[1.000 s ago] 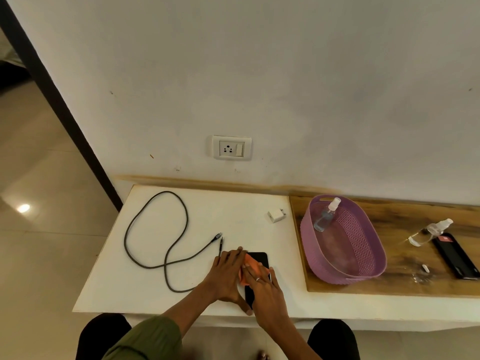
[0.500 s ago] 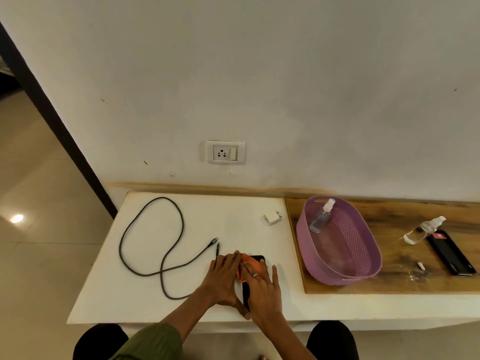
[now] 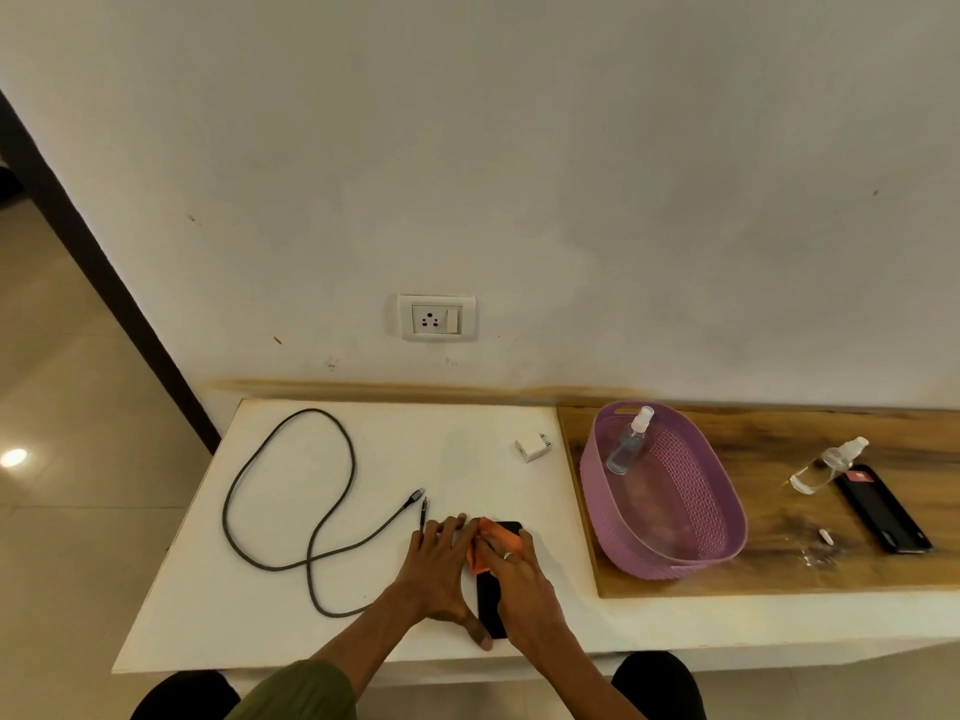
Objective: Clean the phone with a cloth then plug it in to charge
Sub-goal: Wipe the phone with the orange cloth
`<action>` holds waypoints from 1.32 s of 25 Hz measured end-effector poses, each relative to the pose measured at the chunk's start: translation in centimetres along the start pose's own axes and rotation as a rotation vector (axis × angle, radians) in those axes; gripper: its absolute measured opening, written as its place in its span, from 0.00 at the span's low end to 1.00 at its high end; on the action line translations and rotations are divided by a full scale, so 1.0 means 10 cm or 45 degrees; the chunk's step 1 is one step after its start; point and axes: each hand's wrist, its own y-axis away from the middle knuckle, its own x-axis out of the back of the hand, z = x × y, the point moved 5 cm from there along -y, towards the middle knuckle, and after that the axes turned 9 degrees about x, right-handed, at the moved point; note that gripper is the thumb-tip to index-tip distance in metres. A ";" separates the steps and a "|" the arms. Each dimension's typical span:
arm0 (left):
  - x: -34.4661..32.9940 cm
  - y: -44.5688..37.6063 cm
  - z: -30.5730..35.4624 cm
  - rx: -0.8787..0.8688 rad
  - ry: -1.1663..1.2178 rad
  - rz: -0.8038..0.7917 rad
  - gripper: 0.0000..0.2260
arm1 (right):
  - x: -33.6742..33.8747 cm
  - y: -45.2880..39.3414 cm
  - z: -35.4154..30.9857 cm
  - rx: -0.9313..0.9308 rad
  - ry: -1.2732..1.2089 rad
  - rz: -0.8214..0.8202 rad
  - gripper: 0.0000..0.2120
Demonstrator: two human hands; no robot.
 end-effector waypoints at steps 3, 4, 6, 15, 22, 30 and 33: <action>0.02 0.00 0.01 0.006 -0.014 -0.015 0.70 | 0.12 0.05 -0.04 0.195 0.027 0.133 0.32; 0.03 0.00 0.02 0.008 -0.016 -0.014 0.69 | 0.16 0.07 -0.05 0.238 0.062 0.170 0.36; 0.03 0.00 0.02 0.008 -0.022 -0.009 0.69 | 0.22 0.04 -0.04 0.267 0.216 0.298 0.40; 0.04 0.01 0.02 0.008 -0.026 -0.009 0.69 | 0.30 0.00 0.08 -0.135 0.165 0.331 0.27; 0.04 0.02 0.02 0.001 -0.022 -0.002 0.69 | 0.11 -0.02 0.08 0.025 -0.028 0.186 0.29; 0.04 0.04 0.03 -0.013 -0.046 0.003 0.69 | -0.06 0.05 0.04 0.425 0.585 -0.059 0.38; 0.05 0.03 0.03 -0.004 -0.043 -0.008 0.69 | 0.09 0.07 0.14 0.398 0.707 -0.006 0.39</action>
